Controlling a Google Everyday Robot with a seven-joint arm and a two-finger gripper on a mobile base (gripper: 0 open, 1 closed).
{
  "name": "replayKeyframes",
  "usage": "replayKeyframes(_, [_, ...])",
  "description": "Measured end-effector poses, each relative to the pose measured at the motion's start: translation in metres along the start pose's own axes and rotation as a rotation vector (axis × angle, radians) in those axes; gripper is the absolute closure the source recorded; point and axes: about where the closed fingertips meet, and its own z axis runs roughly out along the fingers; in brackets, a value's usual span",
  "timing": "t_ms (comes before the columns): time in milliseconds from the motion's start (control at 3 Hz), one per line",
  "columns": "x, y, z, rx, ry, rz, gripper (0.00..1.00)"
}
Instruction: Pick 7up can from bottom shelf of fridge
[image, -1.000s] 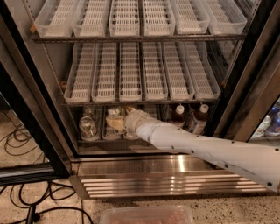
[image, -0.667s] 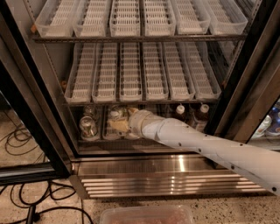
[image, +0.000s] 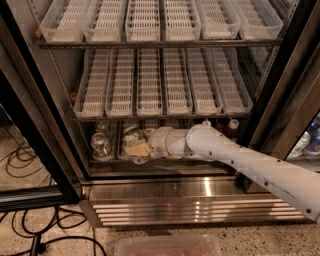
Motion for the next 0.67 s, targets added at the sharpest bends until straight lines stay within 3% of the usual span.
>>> replayKeyframes(333, [0.012, 0.019, -0.009, -0.128, 0.051, -0.002, 1.00])
replayKeyframes(667, [0.023, 0.051, -0.024, -0.321, 0.078, -0.008, 1.00])
